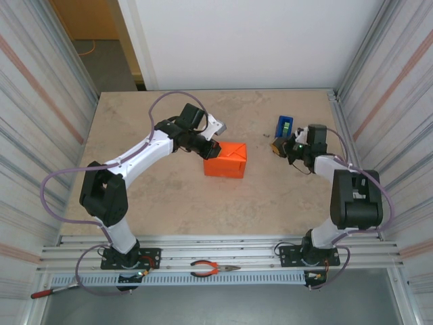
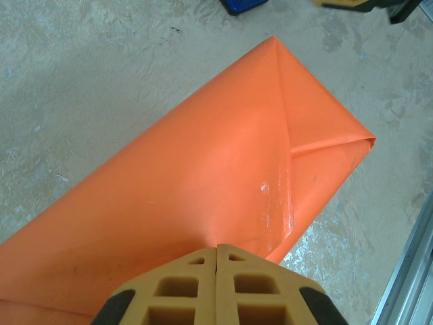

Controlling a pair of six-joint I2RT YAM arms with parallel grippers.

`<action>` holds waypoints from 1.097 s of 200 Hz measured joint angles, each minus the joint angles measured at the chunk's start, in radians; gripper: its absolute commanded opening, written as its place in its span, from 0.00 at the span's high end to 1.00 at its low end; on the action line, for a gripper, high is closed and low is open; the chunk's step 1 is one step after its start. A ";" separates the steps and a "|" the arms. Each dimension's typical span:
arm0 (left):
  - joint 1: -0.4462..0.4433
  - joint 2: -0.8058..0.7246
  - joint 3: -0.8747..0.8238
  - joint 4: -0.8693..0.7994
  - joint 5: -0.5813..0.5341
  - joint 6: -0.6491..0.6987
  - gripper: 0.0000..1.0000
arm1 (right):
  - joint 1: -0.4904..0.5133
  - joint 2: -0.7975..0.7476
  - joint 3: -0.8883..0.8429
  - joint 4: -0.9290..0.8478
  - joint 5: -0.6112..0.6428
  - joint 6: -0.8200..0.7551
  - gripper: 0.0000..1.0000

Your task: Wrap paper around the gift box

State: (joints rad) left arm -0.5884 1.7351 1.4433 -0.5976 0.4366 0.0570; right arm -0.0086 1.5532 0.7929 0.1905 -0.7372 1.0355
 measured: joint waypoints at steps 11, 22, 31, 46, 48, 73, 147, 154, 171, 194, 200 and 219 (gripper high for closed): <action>0.000 0.000 0.000 0.000 0.000 0.000 1.00 | 0.036 -0.038 0.028 -0.041 0.008 0.000 1.00; 0.000 0.000 0.000 0.000 0.000 0.000 1.00 | 0.081 -0.074 0.060 -0.082 0.015 0.000 1.00; 0.000 0.000 0.000 0.000 0.000 0.000 1.00 | 0.118 -0.099 0.084 -0.111 0.027 0.000 1.00; 0.000 0.000 0.000 0.000 0.000 0.000 1.00 | 0.185 -0.134 0.123 -0.149 0.043 0.001 1.00; 0.000 0.000 0.000 0.000 0.000 0.000 1.00 | 0.194 -0.137 0.128 -0.154 0.046 0.001 1.00; 0.000 0.000 0.000 0.000 0.000 0.000 1.00 | 0.294 -0.159 0.172 -0.194 0.080 0.005 1.00; 0.000 0.000 0.000 0.000 -0.001 0.000 1.00 | 0.427 -0.159 0.190 -0.245 0.152 0.039 1.00; 0.000 0.000 0.000 0.000 -0.001 0.000 1.00 | 0.432 -0.159 0.190 -0.245 0.158 0.043 1.00; 0.000 0.000 0.000 0.000 -0.001 0.000 1.00 | 0.442 -0.158 0.190 -0.245 0.166 0.055 1.00; 0.000 0.000 0.000 0.000 -0.001 0.000 1.00 | 0.460 -0.151 0.190 -0.245 0.174 0.057 1.00; 0.000 0.000 0.000 0.000 0.000 0.000 1.00 | 0.465 -0.148 0.190 -0.245 0.176 0.058 1.00; 0.000 0.000 0.000 0.000 -0.001 0.000 1.00 | 0.476 -0.141 0.190 -0.245 0.185 0.061 1.00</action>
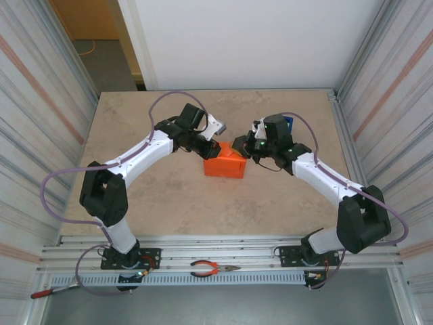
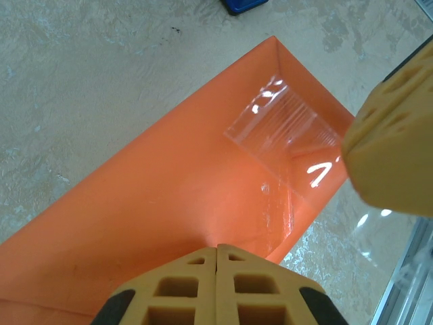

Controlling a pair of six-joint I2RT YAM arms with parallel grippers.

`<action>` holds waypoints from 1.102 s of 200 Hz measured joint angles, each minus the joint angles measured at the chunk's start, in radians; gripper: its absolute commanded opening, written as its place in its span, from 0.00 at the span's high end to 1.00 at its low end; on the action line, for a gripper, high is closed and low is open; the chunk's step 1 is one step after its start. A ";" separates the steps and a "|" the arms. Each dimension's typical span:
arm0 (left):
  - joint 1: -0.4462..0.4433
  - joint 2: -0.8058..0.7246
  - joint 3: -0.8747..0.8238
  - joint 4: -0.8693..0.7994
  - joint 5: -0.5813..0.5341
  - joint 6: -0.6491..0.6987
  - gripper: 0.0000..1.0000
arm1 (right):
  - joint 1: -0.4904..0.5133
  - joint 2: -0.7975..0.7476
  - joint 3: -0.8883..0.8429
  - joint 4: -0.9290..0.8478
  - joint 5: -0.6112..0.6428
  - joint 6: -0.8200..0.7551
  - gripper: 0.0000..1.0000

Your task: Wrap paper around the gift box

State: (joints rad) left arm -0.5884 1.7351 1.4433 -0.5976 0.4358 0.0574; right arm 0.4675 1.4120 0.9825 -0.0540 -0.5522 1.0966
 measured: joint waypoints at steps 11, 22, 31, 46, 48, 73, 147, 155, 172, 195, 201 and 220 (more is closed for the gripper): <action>0.000 0.000 0.000 0.000 0.000 0.000 1.00 | 0.005 0.005 0.000 0.001 0.003 0.003 1.00; 0.000 0.000 0.000 0.000 0.000 0.000 1.00 | 0.007 0.009 0.000 0.001 0.006 0.003 1.00; 0.000 0.000 0.000 0.000 0.000 0.000 1.00 | 0.010 0.011 -0.002 0.001 0.007 0.004 1.00; 0.000 0.000 0.000 0.000 0.000 0.000 1.00 | 0.010 0.014 -0.004 0.004 0.007 0.004 1.00; 0.000 0.000 0.000 0.000 0.000 0.000 1.00 | 0.010 0.014 -0.004 0.005 0.007 0.004 1.00; 0.000 0.000 0.000 0.000 0.000 0.000 1.00 | 0.011 0.020 -0.008 0.011 0.007 0.012 1.00; 0.000 0.000 0.000 0.000 0.000 0.000 1.00 | 0.016 0.047 -0.014 0.028 0.007 0.022 1.00; 0.000 0.000 0.000 0.000 0.000 0.000 1.00 | 0.018 0.050 -0.014 0.029 0.007 0.022 1.00; 0.000 0.000 0.000 0.000 0.000 0.000 1.00 | 0.024 0.056 -0.014 0.030 0.007 0.022 1.00; 0.000 0.000 0.000 0.000 0.000 0.000 1.00 | 0.027 0.063 -0.014 0.024 0.008 0.021 1.00; 0.000 0.000 0.000 0.000 0.000 0.000 1.00 | 0.029 0.066 -0.014 0.018 0.010 0.018 1.00; 0.000 0.000 -0.001 0.000 0.001 0.000 1.00 | 0.030 0.076 -0.007 -0.014 0.014 -0.001 1.00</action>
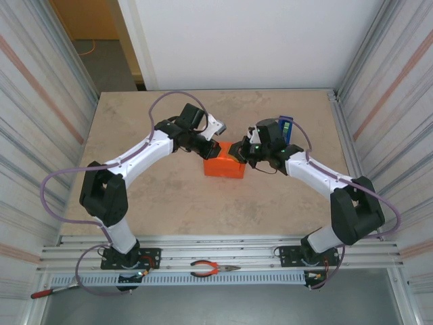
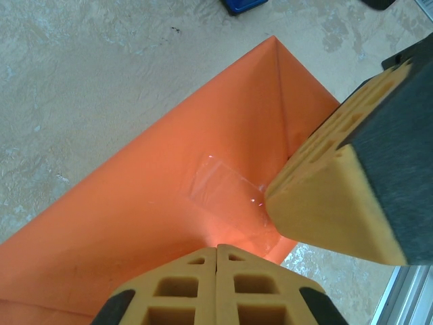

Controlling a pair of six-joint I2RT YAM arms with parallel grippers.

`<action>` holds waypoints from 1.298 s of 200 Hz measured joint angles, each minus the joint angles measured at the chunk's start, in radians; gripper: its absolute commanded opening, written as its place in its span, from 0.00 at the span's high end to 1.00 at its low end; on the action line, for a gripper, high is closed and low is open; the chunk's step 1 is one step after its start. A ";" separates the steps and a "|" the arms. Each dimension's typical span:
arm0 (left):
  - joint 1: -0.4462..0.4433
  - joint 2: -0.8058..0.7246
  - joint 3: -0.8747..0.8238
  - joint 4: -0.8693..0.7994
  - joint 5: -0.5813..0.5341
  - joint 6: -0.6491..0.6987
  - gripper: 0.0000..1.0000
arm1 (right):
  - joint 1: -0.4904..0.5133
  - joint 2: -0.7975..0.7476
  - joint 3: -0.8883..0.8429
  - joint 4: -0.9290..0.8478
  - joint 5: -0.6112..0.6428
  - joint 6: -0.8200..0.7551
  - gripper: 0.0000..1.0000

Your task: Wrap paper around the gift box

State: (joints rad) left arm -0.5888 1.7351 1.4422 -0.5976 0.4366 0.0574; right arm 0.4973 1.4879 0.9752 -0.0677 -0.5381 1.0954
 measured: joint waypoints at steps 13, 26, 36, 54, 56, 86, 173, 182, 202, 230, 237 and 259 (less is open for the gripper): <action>0.000 0.000 0.000 0.000 0.000 0.000 1.00 | 0.003 0.005 0.018 -0.031 0.011 -0.019 1.00; 0.000 0.000 0.000 0.001 0.000 0.000 1.00 | 0.008 0.013 0.039 -0.063 0.019 -0.041 1.00; 0.000 0.000 -0.001 0.002 0.000 0.000 1.00 | 0.009 0.019 0.054 -0.086 0.024 -0.058 1.00; 0.000 0.000 -0.001 0.004 -0.001 0.000 1.00 | 0.016 0.034 0.088 -0.137 0.035 -0.089 1.00; 0.000 0.000 -0.001 0.005 -0.002 0.000 1.00 | 0.016 0.036 0.092 -0.144 0.037 -0.093 1.00; 0.000 0.000 -0.001 0.004 0.000 0.000 1.00 | 0.032 0.059 0.148 -0.227 0.068 -0.142 1.00; 0.048 0.000 0.012 -0.023 0.105 -0.070 1.00 | 0.049 0.071 0.181 -0.286 0.097 -0.169 1.00; 0.056 0.001 0.024 -0.032 0.119 -0.081 1.00 | 0.049 0.071 0.181 -0.284 0.097 -0.169 1.00; 0.064 0.006 0.064 -0.039 0.139 -0.092 1.00 | 0.049 0.073 0.181 -0.280 0.097 -0.169 1.00; 0.064 0.021 0.122 -0.042 0.163 -0.107 1.00 | 0.049 0.075 0.181 -0.274 0.097 -0.169 1.00; 0.064 0.027 0.131 -0.042 0.169 -0.109 1.00 | 0.049 0.075 0.181 -0.274 0.097 -0.169 1.00; 0.062 0.058 0.160 -0.042 0.174 -0.114 1.00 | 0.049 0.075 0.181 -0.274 0.097 -0.169 1.00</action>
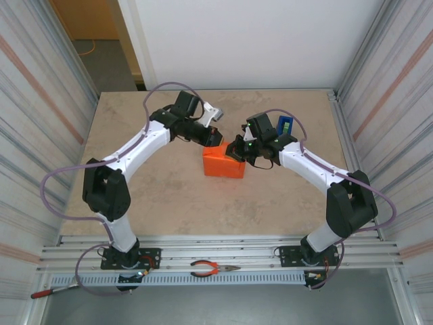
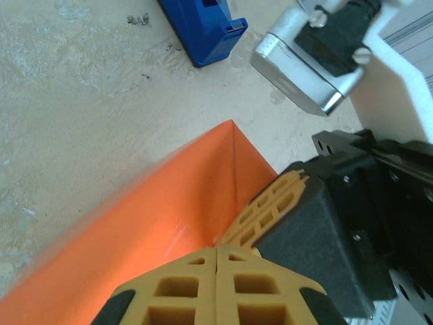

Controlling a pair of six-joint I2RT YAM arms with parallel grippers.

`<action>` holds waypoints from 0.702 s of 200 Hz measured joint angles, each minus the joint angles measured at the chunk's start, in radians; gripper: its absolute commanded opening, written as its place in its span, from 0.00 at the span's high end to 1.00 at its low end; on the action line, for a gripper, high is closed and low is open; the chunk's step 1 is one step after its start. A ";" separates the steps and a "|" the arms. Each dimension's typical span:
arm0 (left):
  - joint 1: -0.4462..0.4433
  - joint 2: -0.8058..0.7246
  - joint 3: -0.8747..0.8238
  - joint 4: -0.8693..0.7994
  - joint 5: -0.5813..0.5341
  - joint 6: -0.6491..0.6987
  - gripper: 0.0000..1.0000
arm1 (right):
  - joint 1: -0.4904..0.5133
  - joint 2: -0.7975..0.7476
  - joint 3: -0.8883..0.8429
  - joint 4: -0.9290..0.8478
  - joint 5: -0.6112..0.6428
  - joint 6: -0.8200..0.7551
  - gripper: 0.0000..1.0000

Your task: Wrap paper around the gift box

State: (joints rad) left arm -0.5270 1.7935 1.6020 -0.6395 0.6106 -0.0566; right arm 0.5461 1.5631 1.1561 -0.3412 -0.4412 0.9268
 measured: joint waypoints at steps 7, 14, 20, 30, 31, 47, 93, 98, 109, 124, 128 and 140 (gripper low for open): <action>-0.001 0.012 0.007 0.000 0.000 -0.001 1.00 | 0.000 0.000 0.000 0.000 0.000 0.000 1.00; -0.002 0.025 0.013 0.000 0.000 -0.001 1.00 | 0.000 0.000 0.000 0.000 0.000 0.000 1.00; -0.003 0.035 0.016 0.000 0.000 -0.001 1.00 | 0.000 0.000 0.000 0.000 0.000 0.000 1.00; -0.005 0.048 0.016 -0.001 0.000 -0.001 1.00 | 0.000 0.000 0.000 0.000 0.000 0.000 1.00; -0.005 0.049 0.016 -0.001 0.000 -0.002 1.00 | 0.000 0.000 0.000 0.000 0.000 0.000 1.00; -0.010 0.068 0.018 -0.002 0.000 -0.002 1.00 | 0.000 0.000 0.000 0.000 0.000 0.000 1.00; -0.019 0.101 0.018 -0.002 -0.002 -0.006 1.00 | 0.000 0.000 -0.002 0.008 0.000 0.004 1.00; -0.019 0.101 0.018 -0.002 -0.002 -0.008 1.00 | 0.000 0.000 -0.003 0.008 0.000 0.004 1.00; -0.019 0.101 0.017 -0.002 -0.003 -0.009 1.00 | 0.000 0.000 -0.004 0.009 0.000 0.004 1.00; -0.019 0.101 0.017 0.000 -0.005 -0.009 1.00 | 0.000 0.000 -0.005 0.012 0.000 0.005 1.00; -0.019 0.101 0.017 0.000 -0.005 -0.009 1.00 | 0.000 0.000 -0.005 0.012 0.000 0.005 1.00; -0.019 0.101 0.017 0.000 -0.008 -0.008 1.00 | 0.000 0.000 -0.007 0.016 0.000 0.005 1.00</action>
State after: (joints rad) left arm -0.5465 1.8942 1.6192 -0.6395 0.6025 -0.0650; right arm 0.5457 1.5627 1.1492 -0.3248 -0.4416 0.9314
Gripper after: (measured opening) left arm 0.061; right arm 0.061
